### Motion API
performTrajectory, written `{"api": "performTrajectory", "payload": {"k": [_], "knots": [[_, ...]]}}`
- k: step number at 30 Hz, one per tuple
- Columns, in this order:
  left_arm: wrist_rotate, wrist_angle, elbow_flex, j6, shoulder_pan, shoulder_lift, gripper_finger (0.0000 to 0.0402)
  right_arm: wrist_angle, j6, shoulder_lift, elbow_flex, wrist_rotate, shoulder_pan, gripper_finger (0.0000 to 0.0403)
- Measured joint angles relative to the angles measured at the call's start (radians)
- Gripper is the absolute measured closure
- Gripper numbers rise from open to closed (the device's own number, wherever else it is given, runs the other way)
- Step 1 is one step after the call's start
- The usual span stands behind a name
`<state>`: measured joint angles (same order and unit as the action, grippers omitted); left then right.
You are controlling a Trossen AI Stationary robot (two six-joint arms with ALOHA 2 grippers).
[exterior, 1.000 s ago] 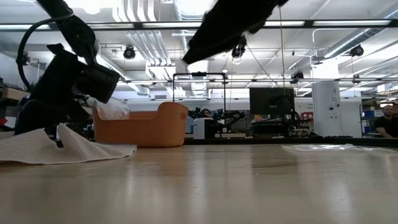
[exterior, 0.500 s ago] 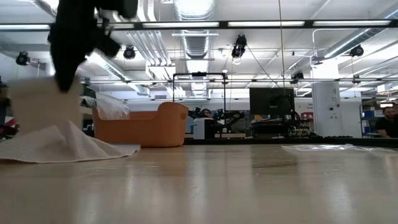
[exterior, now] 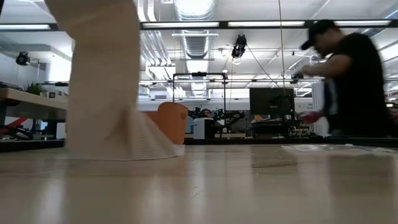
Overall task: Roll bandage
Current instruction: Roll the white bandage
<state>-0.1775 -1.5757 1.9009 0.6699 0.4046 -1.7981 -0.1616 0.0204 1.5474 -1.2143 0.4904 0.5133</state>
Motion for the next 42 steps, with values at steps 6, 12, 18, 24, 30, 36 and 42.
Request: {"api": "performTrajectory", "payload": {"k": [6, 12, 18, 24, 30, 36, 42], "knots": [[0.163, 0.005, 0.332, -0.252, 0.062, -0.234, 0.0339, 0.26, -0.084, 0.001, 0.099, 0.006, 0.035, 0.0174], [0.192, 0.07, 0.397, -0.336, 0.094, -0.312, 0.0339, 0.321, -0.099, -0.096, 0.201, 0.028, 0.093, 0.0182], [0.028, 0.002, 0.367, -0.314, 0.094, -0.312, 0.0339, 0.329, -0.061, -0.176, 0.285, 0.034, 0.119, 0.0188], [-0.184, 0.007, 0.323, -0.296, 0.095, -0.299, 0.0339, 0.456, 0.075, -0.121, 0.351, 0.06, 0.045, 0.0178], [-0.462, 0.023, 0.149, -0.258, 0.116, -0.261, 0.0339, 0.632, 0.16, -0.012, 0.361, 0.05, -0.025, 0.0164], [-0.716, 0.068, -0.064, -0.202, 0.172, -0.201, 0.0339, 0.674, 0.152, 0.044, 0.299, 0.052, -0.078, 0.0153], [-0.721, 0.102, -0.156, -0.197, 0.178, -0.159, 0.0339, 0.665, 0.001, 0.117, 0.17, 0.035, -0.128, 0.014]]}}
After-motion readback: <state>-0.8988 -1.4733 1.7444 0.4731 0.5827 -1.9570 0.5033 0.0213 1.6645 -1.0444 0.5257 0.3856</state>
